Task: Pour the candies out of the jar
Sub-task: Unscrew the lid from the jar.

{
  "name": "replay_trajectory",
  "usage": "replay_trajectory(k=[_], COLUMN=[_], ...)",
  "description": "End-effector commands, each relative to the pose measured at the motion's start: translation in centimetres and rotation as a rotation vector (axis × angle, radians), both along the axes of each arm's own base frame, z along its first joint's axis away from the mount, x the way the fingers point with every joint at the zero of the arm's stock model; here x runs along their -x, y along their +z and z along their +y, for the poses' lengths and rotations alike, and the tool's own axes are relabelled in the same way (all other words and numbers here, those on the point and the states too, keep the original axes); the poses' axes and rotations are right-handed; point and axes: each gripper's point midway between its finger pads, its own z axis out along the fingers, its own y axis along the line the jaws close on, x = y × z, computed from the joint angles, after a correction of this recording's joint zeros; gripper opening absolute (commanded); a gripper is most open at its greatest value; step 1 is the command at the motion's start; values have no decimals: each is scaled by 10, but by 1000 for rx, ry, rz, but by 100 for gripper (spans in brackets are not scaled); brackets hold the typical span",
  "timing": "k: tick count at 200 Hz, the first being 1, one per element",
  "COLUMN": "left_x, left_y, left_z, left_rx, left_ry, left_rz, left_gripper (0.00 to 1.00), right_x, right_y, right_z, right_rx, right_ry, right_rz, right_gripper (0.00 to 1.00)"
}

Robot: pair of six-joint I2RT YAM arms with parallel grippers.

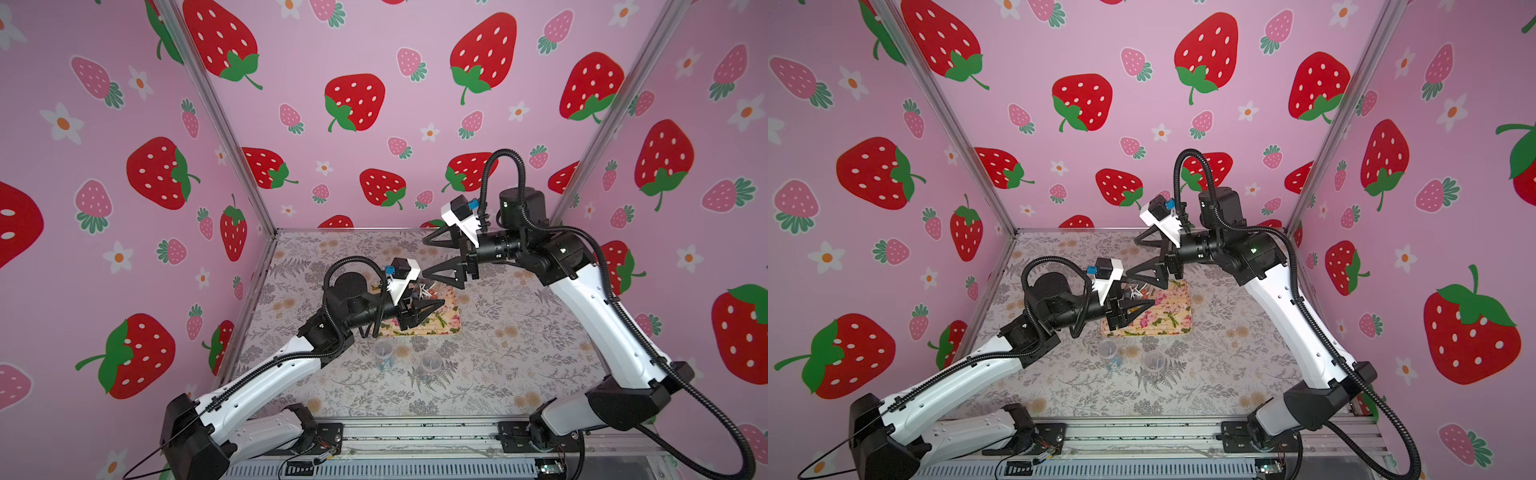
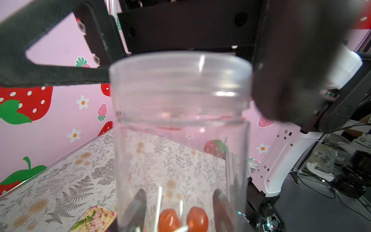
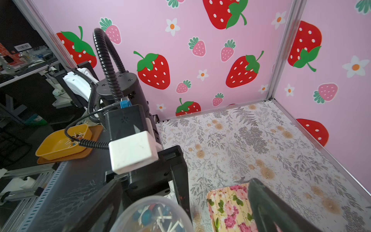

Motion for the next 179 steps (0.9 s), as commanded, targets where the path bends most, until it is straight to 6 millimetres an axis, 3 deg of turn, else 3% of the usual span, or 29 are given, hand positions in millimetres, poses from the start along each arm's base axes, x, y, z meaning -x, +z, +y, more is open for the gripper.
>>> replay_trajectory(k=[1, 55, 88, 134, 179], left_x=[-5, -32, -41, -43, -43], left_y=[14, 2, -5, -8, -11], left_z=[5, 13, 14, 11, 11], left_rx=[39, 21, 19, 11, 5], left_ry=[48, 204, 246, 244, 242], left_rz=[-71, -99, -100, -93, -86], left_gripper=[45, 46, 46, 46, 46], right_x=[4, -12, -27, -31, -28], right_y=[21, 29, 8, -16, -23], right_z=[-15, -28, -35, -23, -12], right_rx=[-30, -52, -1, 39, 57], right_ry=[-88, -307, -449, -465, -440], right_rz=[-31, 161, 244, 318, 329], right_gripper=[99, 100, 99, 97, 96])
